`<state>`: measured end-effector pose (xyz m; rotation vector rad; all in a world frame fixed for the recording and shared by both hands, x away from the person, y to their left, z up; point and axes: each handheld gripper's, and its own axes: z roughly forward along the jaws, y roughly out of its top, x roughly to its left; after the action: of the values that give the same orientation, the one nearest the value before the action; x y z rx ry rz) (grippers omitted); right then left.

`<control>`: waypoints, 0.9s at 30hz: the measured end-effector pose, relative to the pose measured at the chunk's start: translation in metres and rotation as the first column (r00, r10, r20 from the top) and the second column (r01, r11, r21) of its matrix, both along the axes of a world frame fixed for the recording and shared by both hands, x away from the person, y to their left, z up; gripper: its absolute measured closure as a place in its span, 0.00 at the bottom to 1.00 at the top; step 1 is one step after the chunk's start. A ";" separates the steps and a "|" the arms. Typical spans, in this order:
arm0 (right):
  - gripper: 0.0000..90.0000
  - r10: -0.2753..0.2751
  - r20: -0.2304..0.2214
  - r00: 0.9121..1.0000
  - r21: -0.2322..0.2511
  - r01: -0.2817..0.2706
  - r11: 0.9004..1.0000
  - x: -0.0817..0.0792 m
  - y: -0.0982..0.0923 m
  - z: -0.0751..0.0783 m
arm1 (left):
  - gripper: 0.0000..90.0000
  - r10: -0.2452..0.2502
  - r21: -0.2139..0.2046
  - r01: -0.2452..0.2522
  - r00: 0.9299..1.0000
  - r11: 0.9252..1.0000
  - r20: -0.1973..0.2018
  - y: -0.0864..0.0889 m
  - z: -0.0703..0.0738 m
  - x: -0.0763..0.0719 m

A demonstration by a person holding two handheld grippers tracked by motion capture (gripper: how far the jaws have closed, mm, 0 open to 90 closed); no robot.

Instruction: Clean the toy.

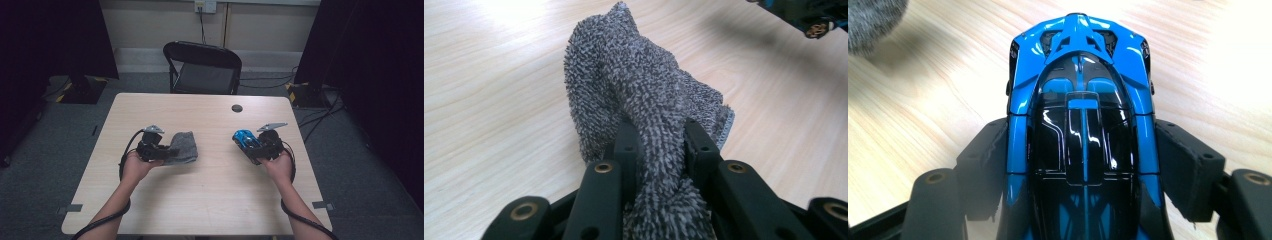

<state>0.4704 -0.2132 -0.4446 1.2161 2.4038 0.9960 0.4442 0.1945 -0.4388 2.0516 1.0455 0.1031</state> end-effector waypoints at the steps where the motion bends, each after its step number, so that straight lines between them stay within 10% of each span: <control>1: 0.32 -0.006 -0.001 1.000 -0.007 0.006 1.000 0.000 -0.002 -0.001 | 0.81 0.001 0.001 -0.001 1.000 1.000 0.001 0.002 -0.001 0.001; 27: 0.32 -0.062 -0.027 0.998 -0.073 0.060 0.996 0.017 -0.024 -0.029 | 0.81 0.067 0.017 -0.067 0.998 0.998 0.001 0.021 -0.020 0.026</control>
<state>0.4869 -0.2373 -0.4738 1.2792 2.3868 0.8721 0.4702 0.2152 -0.4589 2.0321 1.1171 0.1468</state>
